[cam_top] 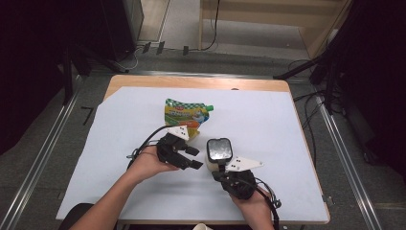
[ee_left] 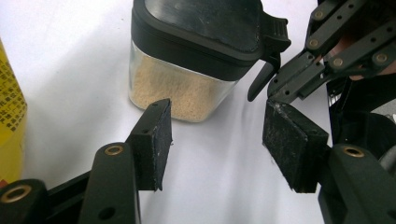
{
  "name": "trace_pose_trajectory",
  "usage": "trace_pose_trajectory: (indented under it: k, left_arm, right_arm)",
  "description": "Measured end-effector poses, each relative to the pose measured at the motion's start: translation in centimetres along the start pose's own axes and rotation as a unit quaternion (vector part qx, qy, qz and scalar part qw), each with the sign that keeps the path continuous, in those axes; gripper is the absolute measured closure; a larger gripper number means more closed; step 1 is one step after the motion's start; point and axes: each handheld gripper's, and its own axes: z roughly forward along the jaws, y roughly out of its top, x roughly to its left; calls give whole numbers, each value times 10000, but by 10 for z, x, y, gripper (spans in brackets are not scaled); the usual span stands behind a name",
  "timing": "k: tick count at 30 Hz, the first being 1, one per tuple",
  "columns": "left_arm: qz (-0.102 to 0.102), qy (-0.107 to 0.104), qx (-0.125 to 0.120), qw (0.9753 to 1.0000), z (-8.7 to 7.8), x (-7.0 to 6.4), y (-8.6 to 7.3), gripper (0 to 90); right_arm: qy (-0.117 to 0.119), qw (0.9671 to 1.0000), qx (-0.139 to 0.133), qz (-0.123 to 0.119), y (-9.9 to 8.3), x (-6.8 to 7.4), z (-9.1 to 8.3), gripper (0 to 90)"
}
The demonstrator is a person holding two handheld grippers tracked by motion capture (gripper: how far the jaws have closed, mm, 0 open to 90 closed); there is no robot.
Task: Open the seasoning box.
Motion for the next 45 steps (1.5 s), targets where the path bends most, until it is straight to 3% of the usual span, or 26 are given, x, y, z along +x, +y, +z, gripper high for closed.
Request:
trace_pose_trajectory:
  k: [19, 45]
  left_arm:
    - [46, 39, -12, 10000, 1, 1, 0, 404]
    - [21, 27, 10, 10000, 1, 0, -1, 399]
  right_arm:
    - [-113, 9999, 52, 2, -3, -7, -4, 900]
    - [-356, 9988, 2, 338, -6, -34, -23, 900]
